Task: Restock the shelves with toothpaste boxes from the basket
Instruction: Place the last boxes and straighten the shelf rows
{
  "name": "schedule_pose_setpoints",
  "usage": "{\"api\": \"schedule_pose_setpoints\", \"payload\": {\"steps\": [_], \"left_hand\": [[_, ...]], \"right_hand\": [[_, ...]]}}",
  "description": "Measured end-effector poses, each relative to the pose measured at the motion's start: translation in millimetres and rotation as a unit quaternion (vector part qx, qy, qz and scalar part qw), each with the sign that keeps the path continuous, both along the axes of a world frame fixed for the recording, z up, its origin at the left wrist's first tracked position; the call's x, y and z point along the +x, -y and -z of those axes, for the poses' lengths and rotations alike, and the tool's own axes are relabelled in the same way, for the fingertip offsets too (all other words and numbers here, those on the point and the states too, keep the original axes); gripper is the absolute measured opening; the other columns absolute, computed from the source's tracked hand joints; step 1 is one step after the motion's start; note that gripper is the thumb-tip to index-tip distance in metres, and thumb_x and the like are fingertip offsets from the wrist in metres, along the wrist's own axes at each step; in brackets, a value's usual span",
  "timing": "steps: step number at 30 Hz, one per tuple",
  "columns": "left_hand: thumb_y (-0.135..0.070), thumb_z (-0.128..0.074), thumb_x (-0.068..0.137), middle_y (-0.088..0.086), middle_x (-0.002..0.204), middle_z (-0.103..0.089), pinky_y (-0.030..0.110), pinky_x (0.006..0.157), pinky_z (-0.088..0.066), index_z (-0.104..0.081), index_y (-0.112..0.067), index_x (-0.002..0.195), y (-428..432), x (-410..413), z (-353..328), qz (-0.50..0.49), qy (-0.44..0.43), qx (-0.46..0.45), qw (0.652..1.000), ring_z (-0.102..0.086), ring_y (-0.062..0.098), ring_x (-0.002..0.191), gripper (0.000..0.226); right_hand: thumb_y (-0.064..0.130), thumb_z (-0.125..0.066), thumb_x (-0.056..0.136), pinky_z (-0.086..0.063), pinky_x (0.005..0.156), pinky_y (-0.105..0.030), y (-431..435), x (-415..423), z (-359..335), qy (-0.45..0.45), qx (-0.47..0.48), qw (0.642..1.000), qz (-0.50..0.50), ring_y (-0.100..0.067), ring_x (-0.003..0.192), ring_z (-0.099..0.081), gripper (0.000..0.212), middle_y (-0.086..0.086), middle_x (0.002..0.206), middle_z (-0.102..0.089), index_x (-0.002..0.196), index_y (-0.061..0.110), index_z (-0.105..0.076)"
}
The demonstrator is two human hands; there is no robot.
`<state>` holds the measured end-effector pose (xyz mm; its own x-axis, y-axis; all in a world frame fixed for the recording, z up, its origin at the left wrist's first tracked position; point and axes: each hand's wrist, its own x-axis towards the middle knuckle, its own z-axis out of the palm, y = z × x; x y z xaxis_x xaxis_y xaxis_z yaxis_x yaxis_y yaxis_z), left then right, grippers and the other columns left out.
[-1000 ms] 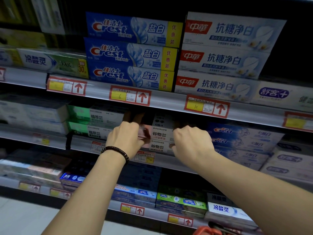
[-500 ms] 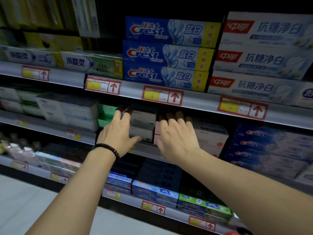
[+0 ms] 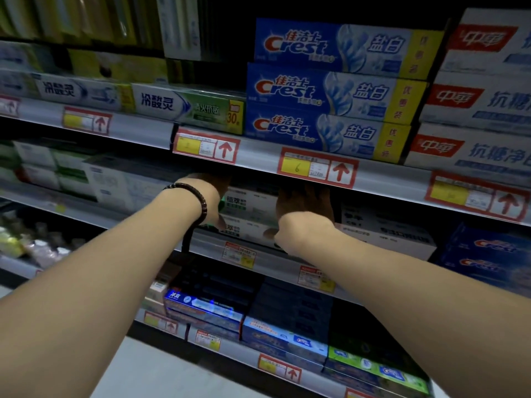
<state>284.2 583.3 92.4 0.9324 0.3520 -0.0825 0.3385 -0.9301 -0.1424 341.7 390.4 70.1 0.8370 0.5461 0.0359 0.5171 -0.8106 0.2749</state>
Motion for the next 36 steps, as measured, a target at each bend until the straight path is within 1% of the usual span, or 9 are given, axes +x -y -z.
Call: {"api": "schedule_pose_setpoints", "payload": {"steps": [4,6,9,16,20,27,30,33,36], "left_hand": [[-0.059,-0.090,0.070,0.007,0.148,-0.055,0.049,0.098,-0.057,-0.025,-0.021,0.157,-10,6,7,-0.002,-0.006,-0.024,1.000,-0.059,0.035,0.129,0.115],[-0.054,-0.090,0.072,0.008,0.143,-0.059,0.048,0.097,-0.057,-0.028,-0.019,0.155,-10,7,11,0.002,0.005,-0.031,1.000,-0.061,0.035,0.125,0.108],[-0.045,-0.090,0.078,0.007,0.135,-0.062,0.045,0.094,-0.057,-0.037,-0.018,0.148,-8,8,14,0.017,0.026,-0.044,0.999,-0.063,0.034,0.120,0.092],[-0.037,-0.091,0.078,0.010,0.133,-0.062,0.043,0.090,-0.055,-0.036,-0.013,0.145,-11,9,18,0.009,0.042,-0.063,0.997,-0.062,0.035,0.120,0.091],[-0.038,-0.095,0.071,0.006,0.136,-0.064,0.047,0.097,-0.058,-0.039,-0.018,0.145,-14,10,19,0.009,0.048,-0.084,0.995,-0.064,0.031,0.122,0.095],[-0.054,-0.094,0.065,0.004,0.146,-0.059,0.047,0.097,-0.058,-0.035,-0.025,0.155,-14,9,13,0.001,0.047,-0.039,0.998,-0.062,0.032,0.126,0.112],[-0.059,-0.093,0.063,0.004,0.143,-0.061,0.047,0.093,-0.060,-0.034,-0.026,0.155,-15,6,14,0.000,0.057,-0.023,0.998,-0.064,0.033,0.123,0.114],[-0.058,-0.092,0.067,0.005,0.139,-0.062,0.043,0.090,-0.060,-0.036,-0.022,0.153,-13,5,14,0.003,0.052,-0.023,0.998,-0.065,0.032,0.120,0.108],[-0.053,-0.091,0.071,0.005,0.141,-0.061,0.044,0.094,-0.059,-0.034,-0.022,0.154,-12,4,14,0.006,0.048,-0.049,0.998,-0.063,0.031,0.122,0.105]], "right_hand": [[0.073,-0.057,0.095,-0.021,0.123,-0.052,-3,4,1,-0.021,0.017,1.000,-0.006,-0.040,0.151,-0.029,0.097,-0.009,0.164,-0.034,0.163,0.011,-0.028],[0.061,-0.059,0.101,-0.032,0.120,-0.047,-2,3,-2,-0.104,0.042,0.994,-0.003,-0.037,0.145,-0.042,0.079,-0.010,0.156,-0.046,0.159,0.010,-0.038],[0.059,-0.064,0.100,-0.040,0.115,-0.046,-1,2,-6,-0.082,0.032,0.996,0.001,-0.036,0.128,-0.054,0.063,-0.009,0.131,-0.061,0.140,0.011,-0.058],[0.058,-0.067,0.098,-0.046,0.108,-0.046,-4,3,-6,-0.068,0.027,0.997,-0.005,-0.034,0.120,-0.058,0.063,-0.009,0.125,-0.063,0.137,0.010,-0.057],[0.062,-0.072,0.092,-0.042,0.107,-0.046,-6,3,-7,-0.025,0.020,0.999,-0.018,-0.035,0.123,-0.056,0.069,-0.007,0.126,-0.062,0.135,0.009,-0.058],[0.055,-0.073,0.095,-0.047,0.105,-0.046,-3,-2,-10,-0.042,0.031,0.998,-0.030,-0.035,0.118,-0.059,0.059,-0.008,0.120,-0.065,0.132,0.010,-0.061],[0.052,-0.070,0.098,-0.050,0.100,-0.042,-1,-4,-14,-0.065,0.034,0.997,-0.027,-0.032,0.108,-0.062,0.050,-0.007,0.103,-0.065,0.123,0.009,-0.062],[0.048,-0.063,0.105,-0.045,0.085,-0.035,-1,-3,-16,-0.153,0.045,0.987,0.017,-0.028,0.093,-0.056,0.040,-0.002,0.079,-0.050,0.100,0.008,-0.057],[0.051,-0.050,0.110,-0.042,0.078,-0.033,-3,-2,-17,-0.219,0.032,0.973,0.067,-0.024,0.072,-0.051,0.050,-0.001,0.077,-0.046,0.079,0.011,-0.049]]}}
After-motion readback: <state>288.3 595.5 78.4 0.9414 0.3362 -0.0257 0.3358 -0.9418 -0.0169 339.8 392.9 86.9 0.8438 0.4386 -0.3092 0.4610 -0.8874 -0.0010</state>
